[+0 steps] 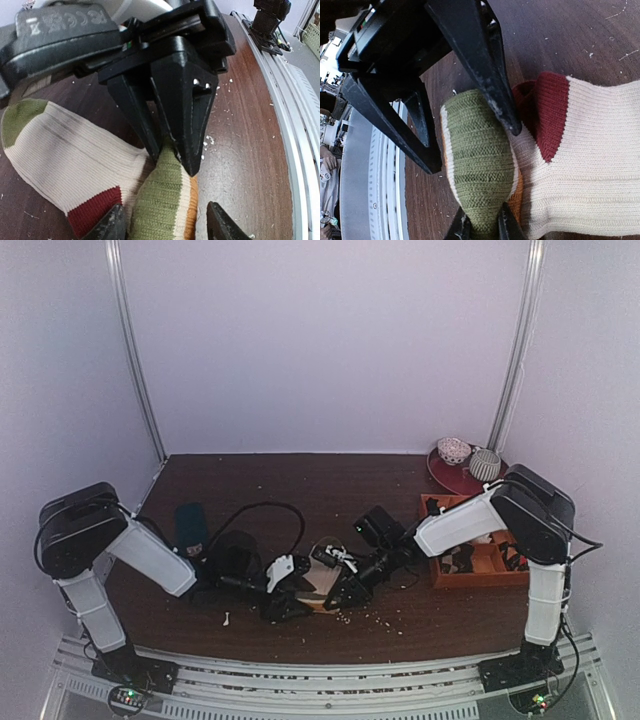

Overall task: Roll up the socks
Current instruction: Roll a pair of socks at the center of the board.

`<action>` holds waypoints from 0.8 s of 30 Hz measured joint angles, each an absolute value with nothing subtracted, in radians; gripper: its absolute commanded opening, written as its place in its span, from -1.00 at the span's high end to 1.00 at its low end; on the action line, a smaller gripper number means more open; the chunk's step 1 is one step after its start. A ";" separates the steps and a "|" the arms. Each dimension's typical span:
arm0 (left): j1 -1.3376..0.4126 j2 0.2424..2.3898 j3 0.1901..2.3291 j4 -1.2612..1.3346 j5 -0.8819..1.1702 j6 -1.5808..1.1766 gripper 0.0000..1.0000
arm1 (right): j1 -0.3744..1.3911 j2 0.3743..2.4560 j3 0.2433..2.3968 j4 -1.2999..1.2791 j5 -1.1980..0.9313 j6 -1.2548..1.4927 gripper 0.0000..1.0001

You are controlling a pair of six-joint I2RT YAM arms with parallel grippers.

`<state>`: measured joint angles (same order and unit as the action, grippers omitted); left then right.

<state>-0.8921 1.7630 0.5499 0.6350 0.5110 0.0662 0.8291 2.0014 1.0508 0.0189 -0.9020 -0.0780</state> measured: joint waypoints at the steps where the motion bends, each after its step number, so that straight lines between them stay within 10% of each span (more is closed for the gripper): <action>1: -0.892 1.758 0.550 0.635 0.511 0.066 -0.01 | 0.829 2.002 1.052 0.017 -0.903 -0.078 0.73; 8: -0.892 1.779 0.553 0.631 0.520 0.065 1.00 | 0.829 2.004 1.056 0.009 -0.904 -0.077 0.73; 17: -0.889 1.801 0.614 0.549 0.536 0.000 1.00 | 0.825 1.983 1.054 -0.025 -0.893 -0.062 0.40; 20: -0.884 1.802 0.651 0.483 0.536 -0.062 1.00 | 0.825 1.910 1.002 -0.004 -0.804 -0.041 -0.13; 24: -0.844 1.802 0.664 0.429 0.570 -0.162 1.00 | 0.847 1.660 0.755 0.155 -0.581 -0.041 -0.35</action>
<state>-0.8436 1.8015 0.6636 0.4286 0.5697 -0.1616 0.8471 1.6600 0.7547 0.1547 -0.5808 -0.0406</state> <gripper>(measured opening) 0.040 0.621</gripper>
